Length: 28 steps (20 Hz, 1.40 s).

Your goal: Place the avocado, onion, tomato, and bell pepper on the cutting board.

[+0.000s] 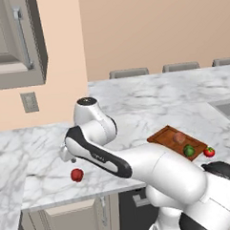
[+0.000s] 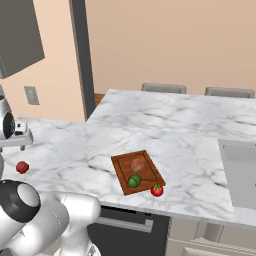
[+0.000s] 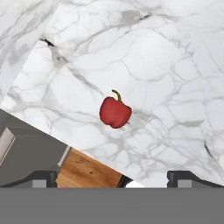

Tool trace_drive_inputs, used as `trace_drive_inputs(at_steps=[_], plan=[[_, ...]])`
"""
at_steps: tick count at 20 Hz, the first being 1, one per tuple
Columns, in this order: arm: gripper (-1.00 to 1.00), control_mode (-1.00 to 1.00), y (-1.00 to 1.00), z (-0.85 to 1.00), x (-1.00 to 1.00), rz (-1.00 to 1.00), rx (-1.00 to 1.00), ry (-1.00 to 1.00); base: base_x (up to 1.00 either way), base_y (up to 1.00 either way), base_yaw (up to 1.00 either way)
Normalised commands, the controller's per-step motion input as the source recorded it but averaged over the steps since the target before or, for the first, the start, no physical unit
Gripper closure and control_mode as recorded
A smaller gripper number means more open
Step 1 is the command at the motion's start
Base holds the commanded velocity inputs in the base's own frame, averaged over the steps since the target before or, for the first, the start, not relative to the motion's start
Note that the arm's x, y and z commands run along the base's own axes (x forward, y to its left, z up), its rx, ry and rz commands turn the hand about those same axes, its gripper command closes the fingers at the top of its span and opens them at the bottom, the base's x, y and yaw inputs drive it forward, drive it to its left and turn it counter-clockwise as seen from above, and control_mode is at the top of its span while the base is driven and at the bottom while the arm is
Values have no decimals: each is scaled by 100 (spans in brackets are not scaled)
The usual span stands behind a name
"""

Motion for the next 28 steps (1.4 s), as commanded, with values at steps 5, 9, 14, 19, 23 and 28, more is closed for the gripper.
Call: trace_drive_inputs(at_steps=[5,9,14,19,23,28], plan=[[-100,-100,13,-32,9,-1,0,5,0,0,0],[-100,-100,16,-32,10,-3,-1,3,0,0,0],[-100,-100,13,-22,12,-4,-3,0,0,0,0],[-100,-100,8,-31,10,-5,-2,0,0,0,0],[-100,-100,3,-32,7,-5,-1,0,0,0,0],[-100,-100,0,-31,9,-5,0,1,0,0,0]])
